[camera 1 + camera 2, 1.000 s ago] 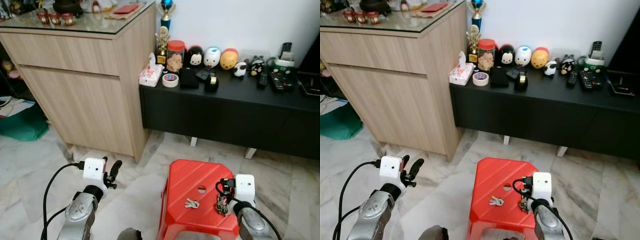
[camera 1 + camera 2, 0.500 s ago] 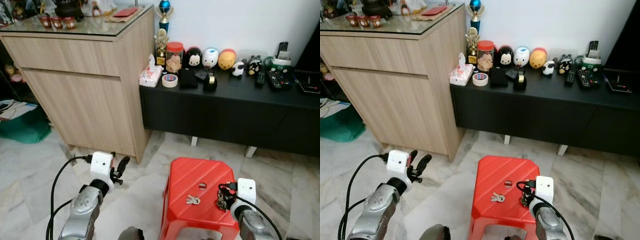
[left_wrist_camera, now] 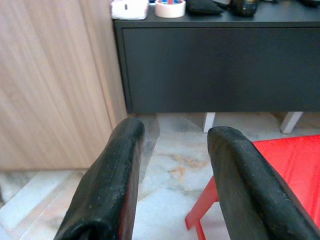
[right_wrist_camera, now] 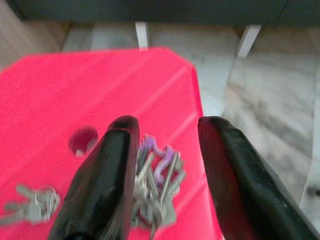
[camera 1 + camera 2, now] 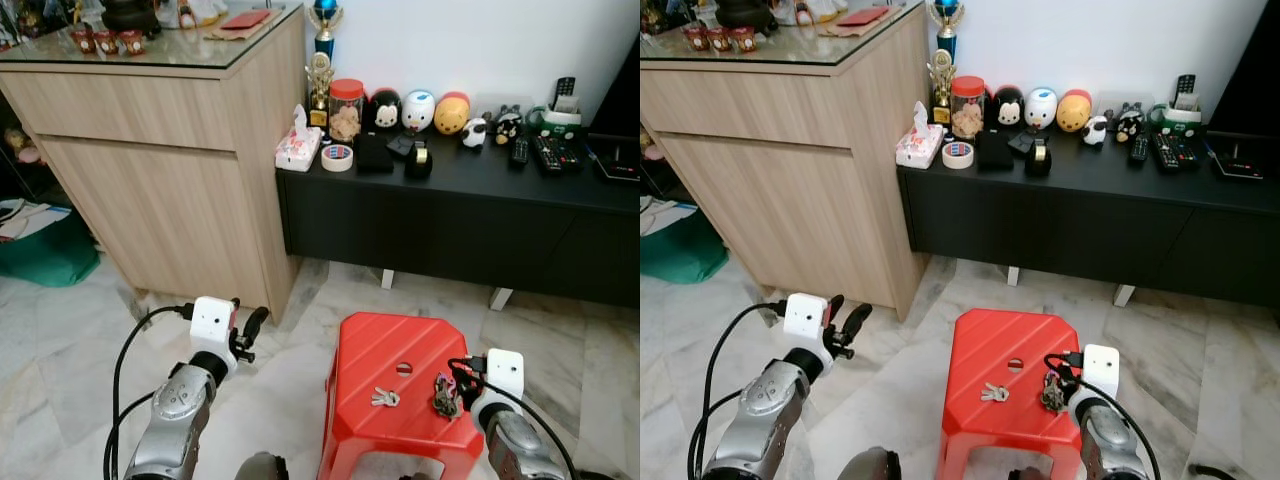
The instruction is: Hang keys on a hook
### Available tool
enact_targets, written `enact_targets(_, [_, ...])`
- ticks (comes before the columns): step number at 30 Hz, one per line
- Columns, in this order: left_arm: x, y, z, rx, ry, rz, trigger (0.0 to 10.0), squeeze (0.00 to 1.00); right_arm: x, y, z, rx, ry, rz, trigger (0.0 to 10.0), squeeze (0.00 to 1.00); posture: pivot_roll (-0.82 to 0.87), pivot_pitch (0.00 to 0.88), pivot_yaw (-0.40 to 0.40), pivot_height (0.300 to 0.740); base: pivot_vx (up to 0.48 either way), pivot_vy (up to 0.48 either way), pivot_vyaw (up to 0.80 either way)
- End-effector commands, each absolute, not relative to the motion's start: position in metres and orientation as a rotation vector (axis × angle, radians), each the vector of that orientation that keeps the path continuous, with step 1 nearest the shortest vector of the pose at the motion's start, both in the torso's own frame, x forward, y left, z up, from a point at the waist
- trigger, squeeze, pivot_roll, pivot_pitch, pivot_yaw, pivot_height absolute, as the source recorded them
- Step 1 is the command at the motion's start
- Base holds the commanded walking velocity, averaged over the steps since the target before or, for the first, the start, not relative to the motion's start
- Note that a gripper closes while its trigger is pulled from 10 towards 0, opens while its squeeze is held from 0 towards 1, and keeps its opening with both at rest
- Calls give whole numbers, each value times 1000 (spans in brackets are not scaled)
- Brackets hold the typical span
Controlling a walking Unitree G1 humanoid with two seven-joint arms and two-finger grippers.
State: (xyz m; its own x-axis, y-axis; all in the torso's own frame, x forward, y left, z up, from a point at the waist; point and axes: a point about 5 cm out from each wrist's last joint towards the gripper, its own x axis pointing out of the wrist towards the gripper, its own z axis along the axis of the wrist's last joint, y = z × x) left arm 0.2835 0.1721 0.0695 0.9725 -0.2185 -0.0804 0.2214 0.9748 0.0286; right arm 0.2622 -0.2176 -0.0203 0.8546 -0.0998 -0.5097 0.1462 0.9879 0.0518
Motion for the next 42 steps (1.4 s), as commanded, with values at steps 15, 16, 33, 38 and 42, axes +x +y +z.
enact_targets(15, [260,186,62,37,113,-166,10000,0,263,-216,-22,70,568,-72,10000,0,79,29,-23,623,0,0,0])
enact_targets(16, [260,187,63,38,112,-165,10000,0,264,-215,-21,76,566,-70,10000,0,78,32,-21,623,0,0,0])
enact_targets(33, [262,189,88,21,51,-111,10000,0,280,-206,-15,142,630,-21,10000,0,77,105,-27,623,0,0,0])
enact_targets(38, [267,186,93,-10,36,-66,10000,0,280,-194,-17,125,642,27,10000,0,92,111,-35,623,0,0,0])
enact_targets(42, [271,185,98,-30,17,-37,10000,0,282,-190,-16,144,636,24,10000,0,109,118,-40,623,0,0,0])
